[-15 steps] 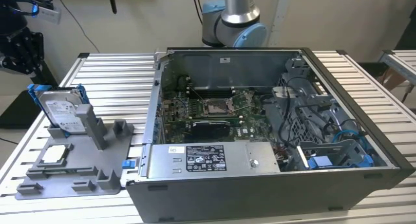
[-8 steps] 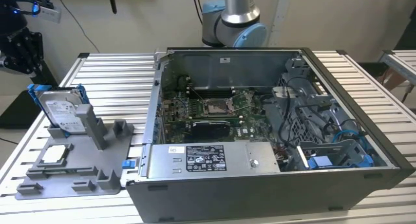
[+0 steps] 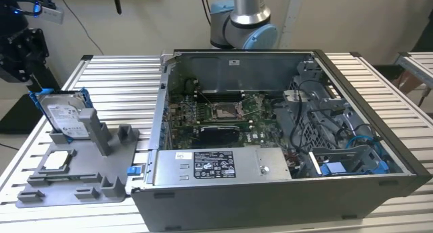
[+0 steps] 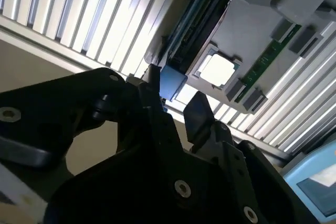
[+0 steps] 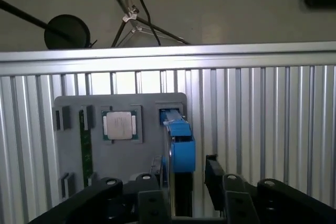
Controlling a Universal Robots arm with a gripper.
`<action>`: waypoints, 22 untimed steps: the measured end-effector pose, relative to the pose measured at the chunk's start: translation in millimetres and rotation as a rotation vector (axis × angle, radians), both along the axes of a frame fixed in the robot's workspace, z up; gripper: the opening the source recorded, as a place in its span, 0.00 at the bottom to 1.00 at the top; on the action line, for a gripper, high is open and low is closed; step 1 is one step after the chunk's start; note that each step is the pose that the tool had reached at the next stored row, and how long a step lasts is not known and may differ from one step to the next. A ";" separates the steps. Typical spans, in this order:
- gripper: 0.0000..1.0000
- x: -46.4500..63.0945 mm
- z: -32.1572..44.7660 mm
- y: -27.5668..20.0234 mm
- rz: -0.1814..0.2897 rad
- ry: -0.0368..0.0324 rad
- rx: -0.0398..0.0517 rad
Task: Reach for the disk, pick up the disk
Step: 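Pick up the disk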
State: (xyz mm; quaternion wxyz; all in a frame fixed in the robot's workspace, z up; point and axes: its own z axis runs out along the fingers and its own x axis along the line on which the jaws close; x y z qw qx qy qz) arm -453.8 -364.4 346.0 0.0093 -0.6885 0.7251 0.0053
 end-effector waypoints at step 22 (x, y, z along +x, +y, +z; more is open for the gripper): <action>1.00 0.0 -12.9 0.1 0.012 0.0000 0.0000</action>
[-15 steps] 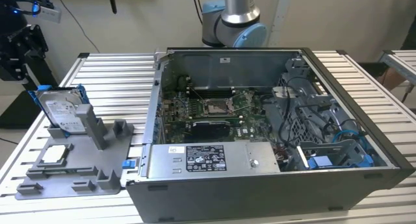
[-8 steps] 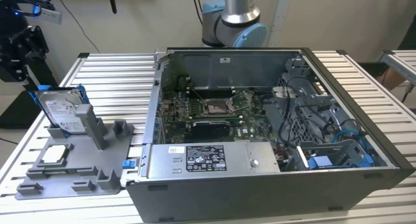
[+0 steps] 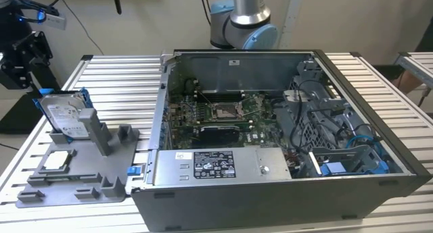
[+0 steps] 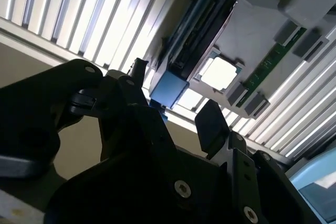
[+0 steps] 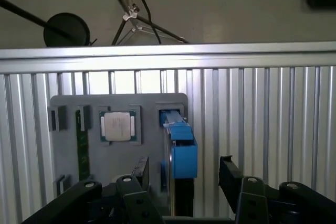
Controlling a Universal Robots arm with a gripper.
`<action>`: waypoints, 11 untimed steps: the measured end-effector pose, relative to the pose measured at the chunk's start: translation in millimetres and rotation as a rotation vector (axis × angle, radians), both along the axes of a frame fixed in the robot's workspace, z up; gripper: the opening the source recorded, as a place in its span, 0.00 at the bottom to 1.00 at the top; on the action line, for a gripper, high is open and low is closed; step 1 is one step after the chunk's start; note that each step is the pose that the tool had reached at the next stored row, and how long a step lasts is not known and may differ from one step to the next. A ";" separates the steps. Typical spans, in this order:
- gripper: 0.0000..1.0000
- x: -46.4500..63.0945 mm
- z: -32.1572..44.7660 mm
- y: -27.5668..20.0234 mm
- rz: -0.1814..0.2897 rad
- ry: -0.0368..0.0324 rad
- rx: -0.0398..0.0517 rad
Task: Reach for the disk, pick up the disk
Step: 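Pick up the disk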
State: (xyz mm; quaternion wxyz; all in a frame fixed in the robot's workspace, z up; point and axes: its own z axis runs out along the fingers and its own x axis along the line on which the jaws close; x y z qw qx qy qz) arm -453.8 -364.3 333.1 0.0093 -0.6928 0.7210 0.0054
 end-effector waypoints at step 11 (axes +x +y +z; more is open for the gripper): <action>1.00 0.0 -11.4 0.3 0.017 -0.0001 0.0000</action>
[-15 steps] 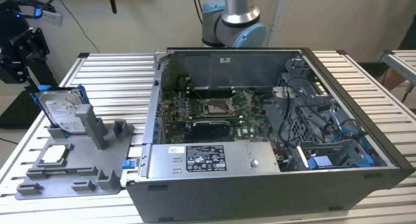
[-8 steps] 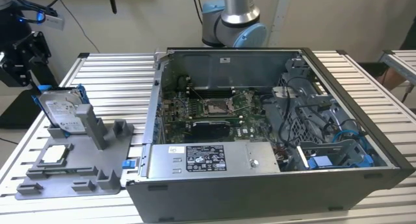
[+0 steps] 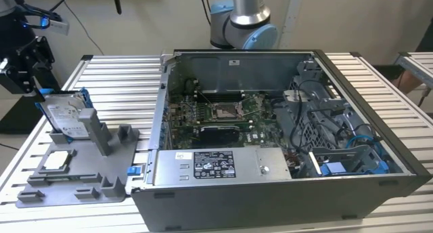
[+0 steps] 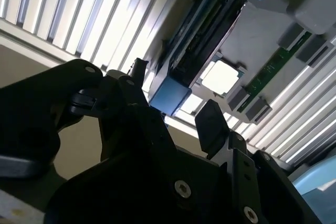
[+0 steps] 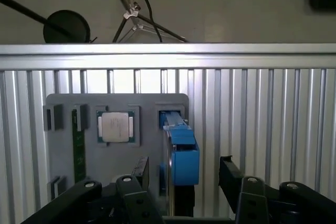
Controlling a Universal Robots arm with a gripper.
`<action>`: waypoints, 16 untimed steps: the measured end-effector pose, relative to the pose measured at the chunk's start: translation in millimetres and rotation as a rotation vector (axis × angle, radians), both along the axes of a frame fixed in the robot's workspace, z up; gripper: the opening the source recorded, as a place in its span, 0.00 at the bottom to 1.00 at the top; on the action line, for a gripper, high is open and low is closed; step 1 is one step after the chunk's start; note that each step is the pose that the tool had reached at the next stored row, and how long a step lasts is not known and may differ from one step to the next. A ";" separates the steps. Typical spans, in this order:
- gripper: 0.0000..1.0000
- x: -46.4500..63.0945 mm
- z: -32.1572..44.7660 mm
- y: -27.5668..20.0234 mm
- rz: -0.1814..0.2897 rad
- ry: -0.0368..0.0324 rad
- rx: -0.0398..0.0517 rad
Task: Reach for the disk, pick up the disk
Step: 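Pick up the disk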
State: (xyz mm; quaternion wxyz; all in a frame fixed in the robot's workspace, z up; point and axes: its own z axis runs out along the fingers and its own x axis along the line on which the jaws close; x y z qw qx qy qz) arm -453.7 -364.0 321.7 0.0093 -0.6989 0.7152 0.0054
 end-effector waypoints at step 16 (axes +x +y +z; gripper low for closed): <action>1.00 0.0 -24.4 0.3 0.016 -0.0036 -0.0001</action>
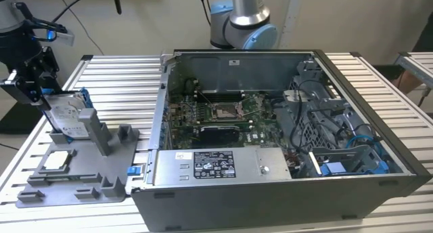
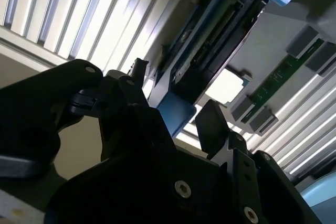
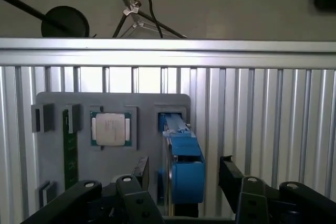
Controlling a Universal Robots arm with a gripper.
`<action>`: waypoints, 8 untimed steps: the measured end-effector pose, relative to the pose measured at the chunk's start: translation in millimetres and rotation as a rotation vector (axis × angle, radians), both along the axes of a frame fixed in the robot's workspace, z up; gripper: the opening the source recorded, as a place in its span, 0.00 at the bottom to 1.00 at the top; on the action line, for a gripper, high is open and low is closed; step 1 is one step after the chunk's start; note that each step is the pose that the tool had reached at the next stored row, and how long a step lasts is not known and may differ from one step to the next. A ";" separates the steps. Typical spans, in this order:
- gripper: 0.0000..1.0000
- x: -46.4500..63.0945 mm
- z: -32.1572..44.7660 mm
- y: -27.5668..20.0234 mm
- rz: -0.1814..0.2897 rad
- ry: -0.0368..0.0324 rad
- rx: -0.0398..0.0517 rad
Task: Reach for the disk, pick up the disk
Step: 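Pick up the disk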
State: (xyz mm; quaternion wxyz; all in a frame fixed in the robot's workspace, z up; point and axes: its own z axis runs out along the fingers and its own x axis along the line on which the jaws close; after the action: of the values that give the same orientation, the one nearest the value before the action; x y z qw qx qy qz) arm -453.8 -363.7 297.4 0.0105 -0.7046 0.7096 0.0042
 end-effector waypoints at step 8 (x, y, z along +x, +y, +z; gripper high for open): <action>1.00 0.1 -13.0 0.0 0.008 -0.0067 0.0001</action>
State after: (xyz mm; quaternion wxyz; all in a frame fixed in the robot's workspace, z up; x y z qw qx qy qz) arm -453.7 -363.7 284.4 0.0129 -0.7073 0.7068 0.0019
